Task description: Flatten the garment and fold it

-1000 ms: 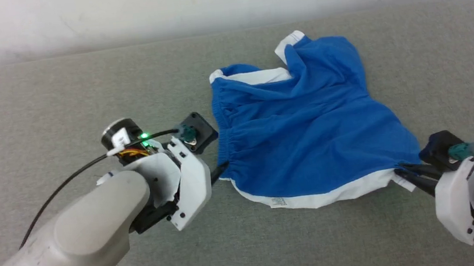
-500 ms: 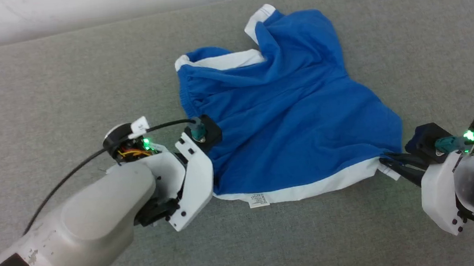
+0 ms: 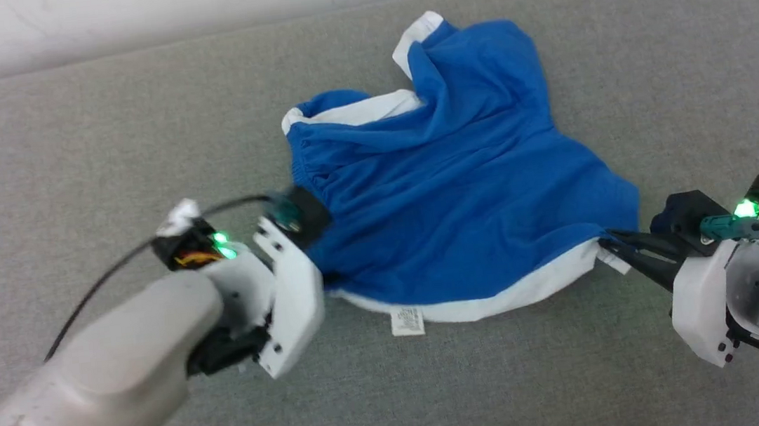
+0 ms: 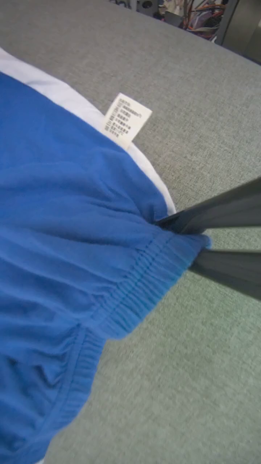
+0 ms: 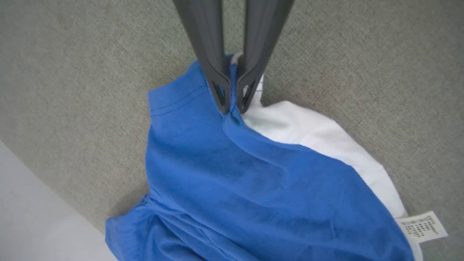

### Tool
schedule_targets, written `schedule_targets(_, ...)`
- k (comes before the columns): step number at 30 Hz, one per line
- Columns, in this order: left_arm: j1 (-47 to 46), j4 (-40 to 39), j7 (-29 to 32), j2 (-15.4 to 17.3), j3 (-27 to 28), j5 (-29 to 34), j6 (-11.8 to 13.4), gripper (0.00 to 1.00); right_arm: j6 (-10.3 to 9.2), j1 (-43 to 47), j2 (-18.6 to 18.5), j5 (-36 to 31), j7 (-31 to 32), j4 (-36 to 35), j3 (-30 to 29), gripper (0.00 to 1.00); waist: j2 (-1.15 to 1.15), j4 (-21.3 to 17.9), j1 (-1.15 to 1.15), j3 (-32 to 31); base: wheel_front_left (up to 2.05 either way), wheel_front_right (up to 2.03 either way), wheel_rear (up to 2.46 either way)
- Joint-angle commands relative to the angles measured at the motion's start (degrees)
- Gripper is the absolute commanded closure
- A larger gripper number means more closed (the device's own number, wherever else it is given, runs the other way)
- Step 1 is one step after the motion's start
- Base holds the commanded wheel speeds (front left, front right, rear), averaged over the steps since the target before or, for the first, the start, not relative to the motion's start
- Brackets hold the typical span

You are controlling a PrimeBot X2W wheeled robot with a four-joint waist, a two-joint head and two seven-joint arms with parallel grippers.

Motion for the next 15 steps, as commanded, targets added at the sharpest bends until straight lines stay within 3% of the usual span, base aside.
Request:
schedule_targets(1, 0.9, 0.3, -2.2, 0.9, 1.1, -1.4, -0.4, 1.0, -0.12, -0.7, 0.2, -0.3, -0.9, -0.1, -0.4, 1.0, 0.0, 0.8, -0.01, -2.0, 0.0, 0.0, 0.0)
schedule_targets(6, 1.7, -0.8, -11.5, 2.7, 6.8, -7.9, -0.4, 1.0, -0.12, 0.3, -0.8, -1.4, -5.2, -1.3, -4.0, 1.0, 0.0, 2.4, -0.01, -5.9, 0.0, 0.0, 0.0)
schedule_targets(15, -2.4, -4.3, -16.7, 4.9, 14.1, -12.2, 0.4, 1.0, -0.12, -2.9, -1.0, -3.6, -9.5, -5.2, -16.8, 1.0, 0.0, 4.6, -0.01, -8.5, 0.0, 0.0, 0.0)
